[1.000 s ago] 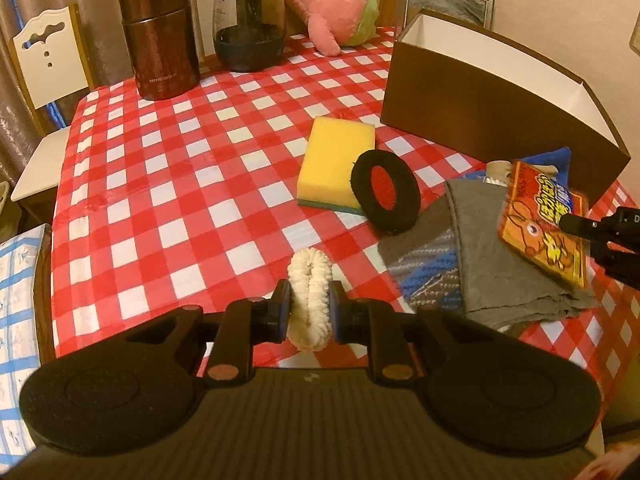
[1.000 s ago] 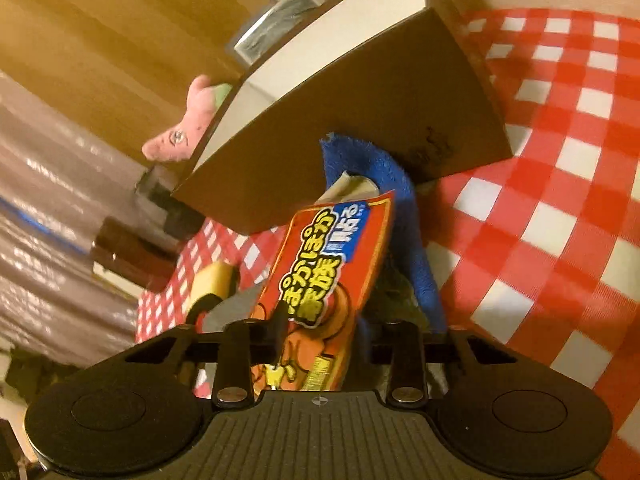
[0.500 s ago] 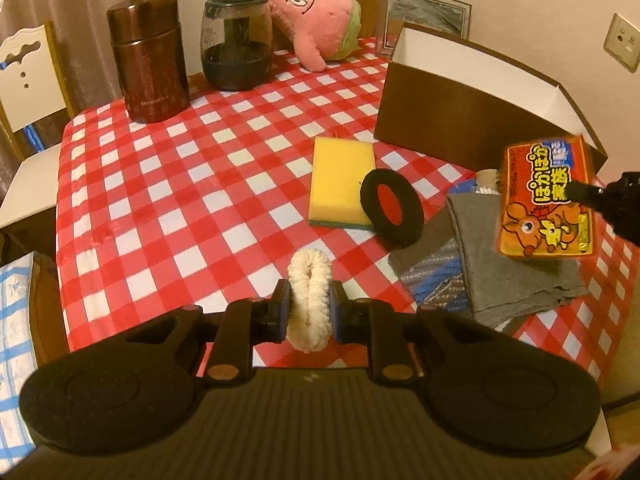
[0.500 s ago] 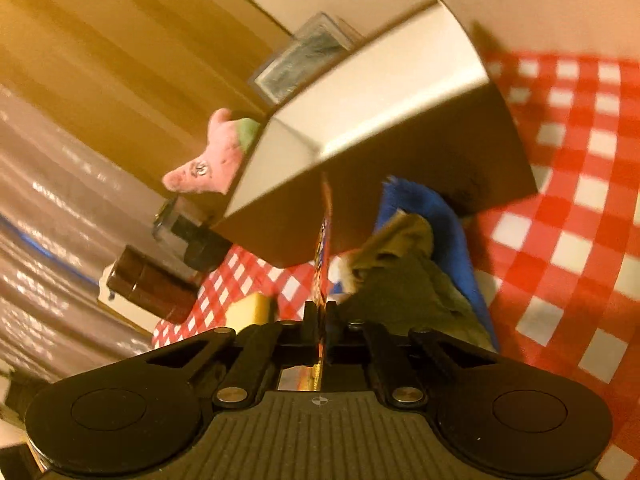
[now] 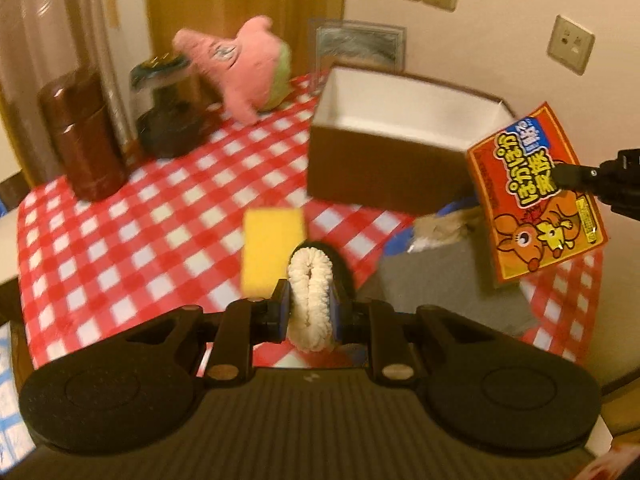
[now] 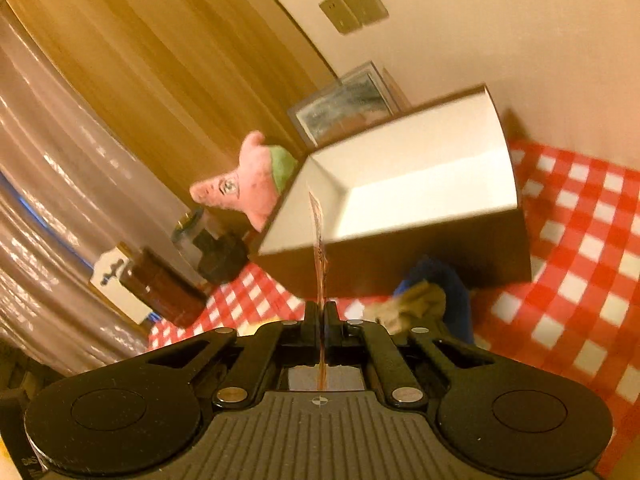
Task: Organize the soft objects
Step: 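Carry both items over the brown box and open both tools to drop them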
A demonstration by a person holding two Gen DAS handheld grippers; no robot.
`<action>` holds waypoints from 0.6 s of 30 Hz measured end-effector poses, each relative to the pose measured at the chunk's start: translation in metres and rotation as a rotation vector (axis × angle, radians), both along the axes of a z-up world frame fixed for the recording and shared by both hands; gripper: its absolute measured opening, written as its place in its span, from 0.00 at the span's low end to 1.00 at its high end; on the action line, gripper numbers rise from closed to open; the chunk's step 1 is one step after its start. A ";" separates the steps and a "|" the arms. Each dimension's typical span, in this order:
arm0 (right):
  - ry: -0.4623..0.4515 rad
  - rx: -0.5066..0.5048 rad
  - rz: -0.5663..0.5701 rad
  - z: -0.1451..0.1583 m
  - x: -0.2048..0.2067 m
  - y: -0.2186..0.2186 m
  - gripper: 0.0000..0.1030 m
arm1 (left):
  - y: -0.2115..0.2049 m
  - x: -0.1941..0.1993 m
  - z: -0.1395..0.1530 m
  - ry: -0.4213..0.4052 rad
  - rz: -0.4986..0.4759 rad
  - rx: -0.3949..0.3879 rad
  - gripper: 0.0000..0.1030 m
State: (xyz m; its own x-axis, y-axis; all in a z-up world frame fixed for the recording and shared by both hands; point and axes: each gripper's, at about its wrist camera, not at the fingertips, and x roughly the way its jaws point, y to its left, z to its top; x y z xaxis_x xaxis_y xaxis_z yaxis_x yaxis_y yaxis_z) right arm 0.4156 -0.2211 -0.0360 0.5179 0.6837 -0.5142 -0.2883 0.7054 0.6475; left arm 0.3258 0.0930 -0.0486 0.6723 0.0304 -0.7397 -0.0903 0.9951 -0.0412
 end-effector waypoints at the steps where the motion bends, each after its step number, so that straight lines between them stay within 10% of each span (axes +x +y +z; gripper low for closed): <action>1: -0.004 0.004 0.001 0.003 0.005 -0.002 0.02 | -0.006 0.008 0.004 -0.007 -0.006 0.002 0.18; 18: -0.091 0.034 -0.002 0.039 0.130 -0.020 0.02 | -0.078 0.176 0.042 -0.095 -0.057 -0.004 0.18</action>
